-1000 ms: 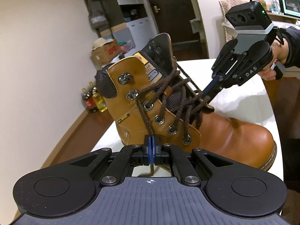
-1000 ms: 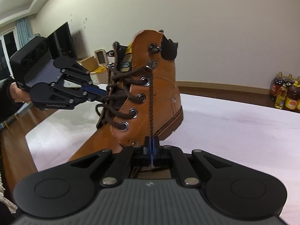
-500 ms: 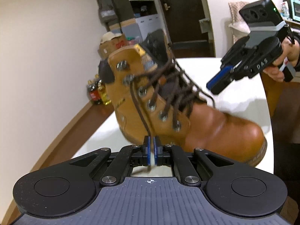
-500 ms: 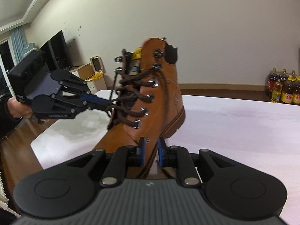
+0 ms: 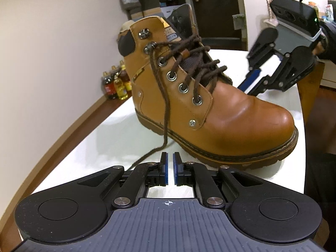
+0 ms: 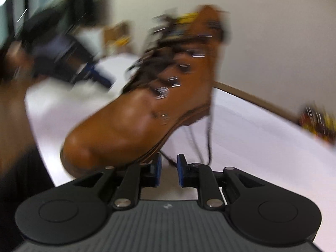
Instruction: Lace up shoes with both hands
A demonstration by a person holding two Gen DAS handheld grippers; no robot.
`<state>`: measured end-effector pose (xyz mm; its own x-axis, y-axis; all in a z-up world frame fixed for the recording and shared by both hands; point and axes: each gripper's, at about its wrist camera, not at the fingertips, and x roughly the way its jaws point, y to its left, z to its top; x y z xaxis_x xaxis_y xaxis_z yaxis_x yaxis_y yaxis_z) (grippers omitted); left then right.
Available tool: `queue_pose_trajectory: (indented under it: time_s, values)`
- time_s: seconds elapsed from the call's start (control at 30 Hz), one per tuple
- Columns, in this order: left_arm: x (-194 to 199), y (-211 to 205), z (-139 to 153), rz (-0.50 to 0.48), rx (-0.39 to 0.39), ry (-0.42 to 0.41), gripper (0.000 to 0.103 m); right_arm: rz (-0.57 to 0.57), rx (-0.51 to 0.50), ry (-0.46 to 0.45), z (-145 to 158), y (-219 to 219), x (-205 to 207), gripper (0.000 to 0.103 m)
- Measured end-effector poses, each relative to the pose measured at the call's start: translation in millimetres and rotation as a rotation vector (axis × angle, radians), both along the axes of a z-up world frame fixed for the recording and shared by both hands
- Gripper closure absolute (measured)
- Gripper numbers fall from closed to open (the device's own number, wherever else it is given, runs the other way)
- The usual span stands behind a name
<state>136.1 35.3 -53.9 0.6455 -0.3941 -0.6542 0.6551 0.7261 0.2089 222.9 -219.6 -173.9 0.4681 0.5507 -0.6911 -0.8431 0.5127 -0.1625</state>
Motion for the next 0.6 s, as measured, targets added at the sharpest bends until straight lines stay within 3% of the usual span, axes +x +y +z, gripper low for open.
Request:
queue_pose_trajectory:
  time_s: [0.07, 0.13, 0.27, 0.37, 0.4, 0.47, 0.6]
  values:
    - [0, -1, 0, 0.003, -0.002, 0.003, 0.096, 0.079, -0.089, -0.031, -3, 8, 9, 0.084]
    - [1, -1, 0, 0.007, -0.004, 0.007, 0.096, 0.160, -0.139, 0.005, -4, 13, 25, 0.084]
    - [1, -3, -2, 0.016, -0.003, 0.018, 0.096, 0.255, -0.125, 0.074, -6, 17, 48, 0.084]
    - [1, -4, -3, 0.019, 0.000, 0.027, 0.096, 0.259, -0.099, 0.110, -5, 15, 58, 0.088]
    - [1, -4, -3, 0.020, 0.001, 0.028, 0.096, 0.250, -0.087, 0.146, -5, 14, 63, 0.100]
    - [0, -4, -2, 0.021, 0.000, 0.027, 0.096, 0.233, -0.072, 0.195, -4, 11, 68, 0.100]
    - [-2, -3, 6, 0.029, -0.030, 0.014, 0.096, 0.175, -0.036, 0.189, 7, 0, 52, 0.101]
